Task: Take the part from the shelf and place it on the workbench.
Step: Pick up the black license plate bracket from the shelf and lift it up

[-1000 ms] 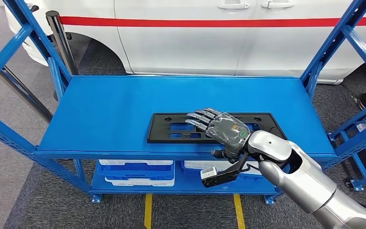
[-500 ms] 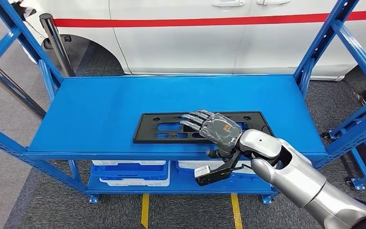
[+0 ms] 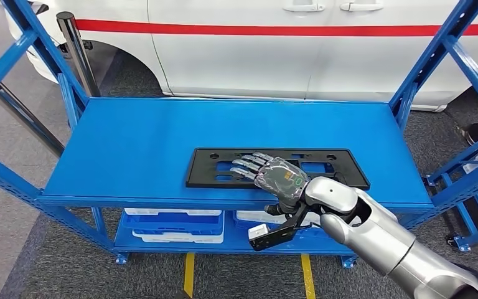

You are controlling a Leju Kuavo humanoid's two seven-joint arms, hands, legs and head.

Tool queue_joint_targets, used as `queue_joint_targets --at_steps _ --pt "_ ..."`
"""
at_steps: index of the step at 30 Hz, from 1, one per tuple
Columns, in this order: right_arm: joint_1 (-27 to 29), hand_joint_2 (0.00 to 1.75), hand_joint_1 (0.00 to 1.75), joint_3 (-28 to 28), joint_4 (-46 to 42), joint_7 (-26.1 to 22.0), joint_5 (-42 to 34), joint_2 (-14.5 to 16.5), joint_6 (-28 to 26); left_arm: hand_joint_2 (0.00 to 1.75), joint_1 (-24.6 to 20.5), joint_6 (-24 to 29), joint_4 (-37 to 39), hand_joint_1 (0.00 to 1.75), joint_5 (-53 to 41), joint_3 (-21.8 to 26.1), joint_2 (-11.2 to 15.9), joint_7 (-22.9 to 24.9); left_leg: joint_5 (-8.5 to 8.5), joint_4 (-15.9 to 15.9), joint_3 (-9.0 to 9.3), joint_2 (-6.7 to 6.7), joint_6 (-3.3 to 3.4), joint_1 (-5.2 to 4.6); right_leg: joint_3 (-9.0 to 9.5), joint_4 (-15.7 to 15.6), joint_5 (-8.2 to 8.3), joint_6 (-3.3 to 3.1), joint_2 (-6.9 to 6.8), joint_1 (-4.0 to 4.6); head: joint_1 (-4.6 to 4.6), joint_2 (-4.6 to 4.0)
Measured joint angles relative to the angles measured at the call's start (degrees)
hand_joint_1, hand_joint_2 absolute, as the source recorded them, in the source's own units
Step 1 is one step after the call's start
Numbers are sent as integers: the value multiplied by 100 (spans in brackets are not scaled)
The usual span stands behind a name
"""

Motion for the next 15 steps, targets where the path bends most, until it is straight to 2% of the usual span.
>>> queue_joint_targets --at_steps 2,3,4,6,8,10,12,13,14,15 --pt "-17 175 0 7 13 0 -1 2 -1 0 -1 0 0 0 0 0 -4 0 -46 70 -17 -7 -52 -2 352 -745 314 -6 -11 -4 1 0" --pt "-24 175 0 11 19 -1 -4 3 1 0 -2 0 0 0 0 0 -5 0 -64 100 -33 -8 -83 -9 467 -986 380 -25 -13 6 -1 0" --pt "-28 175 0 18 28 -1 -10 5 2 0 -2 0 0 0 1 0 -7 0 -75 120 -48 -9 -111 -17 517 -1098 383 -50 -12 20 -3 0" --pt "-30 175 0 40 61 -5 -29 4 4 0 -2 1 0 0 5 0 -7 0 -74 121 -60 -9 -165 -16 516 -1112 388 -116 -3 35 -6 0" --pt "-39 175 0 54 105 -7 -40 1 3 0 0 2 0 0 21 0 -5 -2 -144 197 -88 -6 -221 4 529 -1144 410 -182 -2 27 -7 0" --pt "-52 175 0 57 154 -2 -41 1 -1 0 1 2 0 0 36 0 -4 -4 -427 656 -291 -4 -265 19 541 -1166 422 -237 -7 24 -9 0" --pt "-55 175 0 69 226 13 -29 2 -9 0 10 2 0 0 43 0 -4 -4 -750 1370 -625 -5 -289 23 538 -1165 416 -268 -12 41 -10 0" --pt "-53 175 0 79 271 23 -14 2 -16 0 18 2 0 0 46 0 -4 -4 -796 1581 -726 -4 -291 23 538 -1164 413 -273 -12 48 -10 0" --pt "-50 175 0 89 317 33 4 1 -28 0 27 2 0 0 48 0 -4 -4 -737 1593 -733 -4 -286 23 538 -1162 412 -275 -10 52 -10 0" --pt "-49 175 0 96 356 43 26 -1 -48 0 31 2 0 0 48 0 -4 -4 -582 1390 -632 -5 -273 23 541 -1158 411 -274 -6 53 -10 0"
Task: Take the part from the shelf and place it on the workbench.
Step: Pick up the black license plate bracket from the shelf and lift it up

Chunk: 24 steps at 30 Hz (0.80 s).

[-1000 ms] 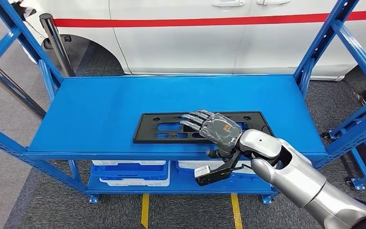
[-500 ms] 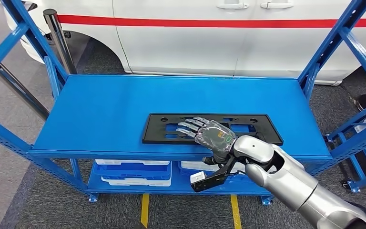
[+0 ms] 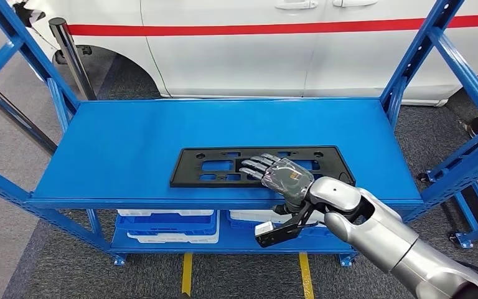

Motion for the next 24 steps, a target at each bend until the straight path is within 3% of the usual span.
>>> queue_joint_targets --at_steps 2,4,8,10,12,13,14,15,16,18,19,22,24 --pt "-5 175 0 3 61 18 45 -2 -57 0 -5 1 0 0 2 0 1 0 346 -722 363 -2 51 -9 3 7 -5 13 8 8 1 0" --pt "-9 175 0 3 123 42 96 -4 -118 0 -13 7 0 0 4 0 2 -3 473 -1196 589 -7 95 -34 -10 11 -1 54 13 15 1 0" --pt "-5 175 0 -20 234 91 202 -15 -254 0 1 11 0 0 8 0 8 -8 511 -1346 642 -1 185 -29 -44 58 -37 174 12 -3 3 0" --pt "-6 175 0 -44 293 109 255 -28 -315 0 -7 11 0 0 11 -1 7 -10 546 -1407 674 11 234 -7 -238 490 -298 214 9 -11 8 0" --pt "16 175 0 -50 379 130 320 -38 -356 0 -10 11 0 0 16 -2 7 -10 544 -1408 675 14 256 -14 -579 1207 -617 241 8 -20 10 0" --pt "39 175 0 -52 432 141 361 -43 -372 0 -7 11 0 0 19 -2 8 -9 539 -1402 675 13 260 -15 -701 1454 -675 254 7 -28 11 0" --pt "58 175 0 -57 484 150 400 -49 -385 0 -4 10 0 0 21 -2 8 -9 532 -1391 675 11 260 -15 -734 1510 -629 263 6 -37 10 0" --pt "70 175 0 -69 532 162 435 -53 -403 0 -2 8 0 0 22 -2 8 -9 520 -1373 676 8 254 -13 -663 1353 -487 270 5 -49 11 0" --pt "74 175 0 -89 578 176 480 -56 -432 0 -2 6 0 0 23 -3 8 -9 500 -1345 675 6 241 -12 -494 1006 -281 274 0 -61 10 0" --pt "72 175 0 -143 669 207 573 -57 -508 0 -4 3 0 0 33 -4 7 -10 452 -1276 653 2 196 -25 -166 346 -47 256 -6 -59 7 0" --pt "81 175 2 -174 718 224 620 -58 -547 0 -4 3 0 0 37 -4 7 -11 437 -1249 637 1 168 -34 -81 159 -14 238 -8 -50 5 0" --pt "118 175 19 -275 847 261 692 -71 -640 0 -2 4 0 0 50 -4 9 -10 421 -1232 613 2 97 -41 -65 78 -24 148 0 -31 1 0" --pt "122 175 30 -346 913 268 724 -83 -670 0 -3 4 0 0 58 -6 11 -12 270 -1034 536 6 47 -26 -44 52 -11 75 0 -41 1 0"
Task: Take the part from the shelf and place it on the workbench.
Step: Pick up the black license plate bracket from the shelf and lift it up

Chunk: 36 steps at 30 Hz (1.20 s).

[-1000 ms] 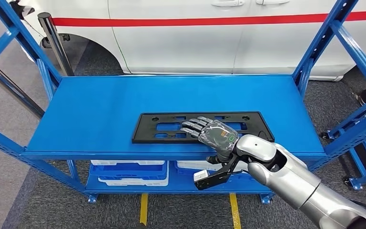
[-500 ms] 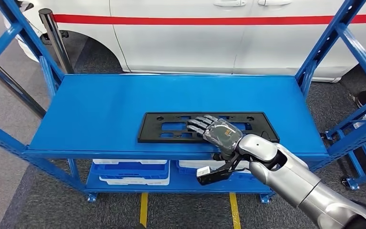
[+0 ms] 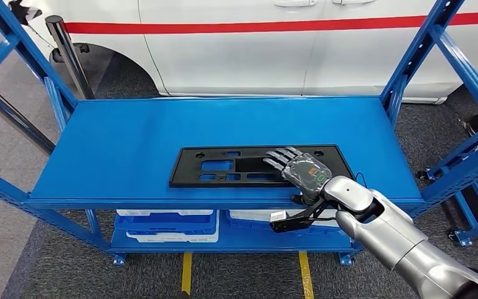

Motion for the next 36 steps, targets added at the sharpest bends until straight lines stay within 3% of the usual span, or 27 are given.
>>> queue_joint_targets --at_steps 3,4,5,6,9,11,13,15,16,18,20,21,23,25,30,32,34,35,36 --pt "30 175 41 -63 97 9 30 -13 -13 0 7 -1 0 0 3 -3 0 -3 -491 1010 -463 0 -44 14 12 -12 -4 -62 -5 14 -2 0" --pt "50 175 48 -80 126 11 37 -14 -20 0 11 -1 0 0 4 -3 0 -3 -578 1310 -610 0 -45 15 14 -11 -7 -67 -4 25 -1 0" --pt "69 175 52 -97 151 12 41 -15 -28 0 15 -1 0 0 5 -3 1 -3 -560 1428 -676 0 -36 14 19 -10 -9 -70 0 35 -1 0" --pt "82 175 59 -114 173 14 46 -15 -38 0 17 -1 0 0 5 -3 2 -3 -434 1315 -631 0 -16 11 28 -10 -10 -71 5 43 -1 0" --pt "104 175 97 -173 226 30 73 -16 -91 0 9 1 0 0 8 -4 7 -4 106 190 -117 -3 94 -22 48 -7 -18 -61 17 62 1 0" --pt "117 175 123 -226 258 40 89 -18 -124 0 4 2 0 0 10 -8 9 -8 189 -187 51 -6 132 -52 30 -11 -8 -25 18 64 1 0" --pt "137 175 141 -273 283 47 95 -19 -140 0 10 3 0 0 11 -11 13 -10 212 -251 82 -6 151 -47 29 -34 6 37 17 64 0 0" --pt "161 175 161 -328 299 47 96 -23 -146 0 13 3 0 0 12 -19 15 -10 270 -358 135 2 196 -18 -3 62 -82 94 12 68 5 0" --pt "169 175 167 -357 305 47 97 -29 -150 0 9 3 0 0 12 -24 14 -10 298 -405 158 7 219 -2 -87 255 -206 118 10 70 7 0" --pt "186 175 172 -401 318 48 96 -40 -159 0 8 2 0 0 12 -32 13 -10 306 -415 160 9 239 -8 -399 925 -538 153 9 52 9 0" --pt "220 175 174 -421 333 51 96 -49 -173 0 17 2 0 0 13 -33 13 -9 298 -400 157 9 238 -10 -646 1419 -666 189 7 26 8 0" --pt "236 175 174 -433 339 53 95 -52 -179 0 19 0 0 0 13 -33 13 -8 288 -387 157 9 232 -8 -632 1381 -578 204 6 9 8 0" --pt "249 175 175 -484 347 51 96 -55 -184 0 20 -3 0 0 15 -34 13 -9 247 -331 157 5 200 3 -316 733 -226 225 -2 -27 9 0" --pt "253 175 175 -540 353 47 96 -58 -184 0 17 -4 0 0 19 -36 14 -10 200 -257 128 -8 143 -11 -22 141 -31 206 -3 -31 7 0" --pt "280 175 175 -626 360 30 95 -72 -195 0 22 -4 0 0 32 -36 15 -13 104 -131 68 -18 14 -21 27 3 -7 39 9 -21 -6 0" --pt "291 175 175 -664 360 42 116 -72 -237 0 22 -4 0 0 41 -36 15 -14 -192 356 -147 -15 -31 -3 38 -21 6 -18 -4 -26 -12 0" --pt "337 175 175 -698 360 76 159 -74 -322 0 33 -4 0 0 46 -36 15 -14 -539 1128 -504 -14 -53 8 29 -22 6 -40 -13 -8 -16 0" --pt "366 175 175 -709 360 93 178 -76 -362 0 44 -4 0 0 47 -36 15 -14 -606 1384 -625 -14 -53 11 27 -20 6 -42 -13 1 -16 0" --pt "389 175 175 -720 359 105 190 -79 -390 0 53 -4 0 0 47 -36 16 -14 -558 1428 -646 -14 -44 10 29 -17 5 -43 -12 8 -16 0"
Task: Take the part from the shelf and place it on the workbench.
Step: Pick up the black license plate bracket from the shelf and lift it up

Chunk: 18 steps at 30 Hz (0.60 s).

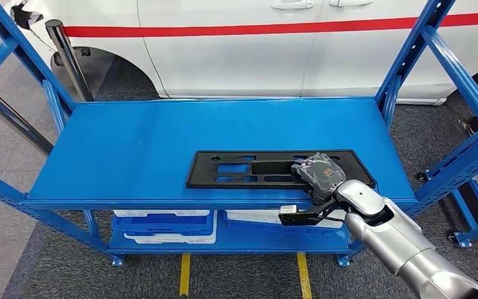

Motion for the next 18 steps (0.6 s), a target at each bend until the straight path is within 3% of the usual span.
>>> queue_joint_targets --at_steps 1,3,5,8,10,13,14,15,16,18 --pt "14 175 175 -12 -1 5 9 -2 -15 0 6 0 0 0 0 0 1 0 159 -195 93 0 19 -1 6 2 0 0 4 6 0 0" --pt "31 175 175 -32 -17 50 117 -9 -98 0 4 5 0 0 6 0 2 -1 555 -986 477 -2 81 -8 16 5 -3 5 13 15 1 0" --pt "110 175 175 -62 -126 230 516 -40 -436 0 0 21 0 0 33 0 2 -9 716 -1542 729 -5 129 -33 -3 10 5 38 14 25 2 0" --pt "540 175 175 -251 -667 681 1521 -82 -1326 0 35 60 0 0 97 3 4 -16 734 -1678 773 -11 170 -38 -17 -13 18 126 5 25 2 0" --pt "1019 175 175 -490 -1255 1009 2351 -74 -1935 0 63 95 0 0 119 4 2 -14 778 -1770 827 -11 220 -4 -75 154 -124 173 3 34 10 0" --pt "1696 175 175 -772 -2097 1389 3396 40 -2568 0 60 130 0 0 121 4 -13 -4 787 -1816 856 -1 271 2 -527 1143 -641 210 6 22 20 0" --pt "1880 175 175 -824 -2307 1458 3531 89 -2657 0 60 138 0 0 122 4 -16 -1 780 -1814 856 0 278 0 -670 1443 -737 224 4 6 20 0" --pt "2035 175 175 -865 -2483 1503 3574 132 -2707 0 62 146 0 0 125 5 -18 2 772 -1808 858 -4 279 -1 -729 1567 -730 237 3 -13 20 0" --pt "2156 175 175 -910 -2638 1532 3585 158 -2745 0 64 155 0 0 127 5 -19 2 761 -1796 861 -10 273 2 -670 1448 -607 248 2 -32 21 0" --pt "2298 175 175 -993 -2901 1550 3600 196 -2851 0 65 179 0 0 134 7 -26 2 718 -1738 856 -21 232 9 -305 719 -249 260 -3 -64 22 0"
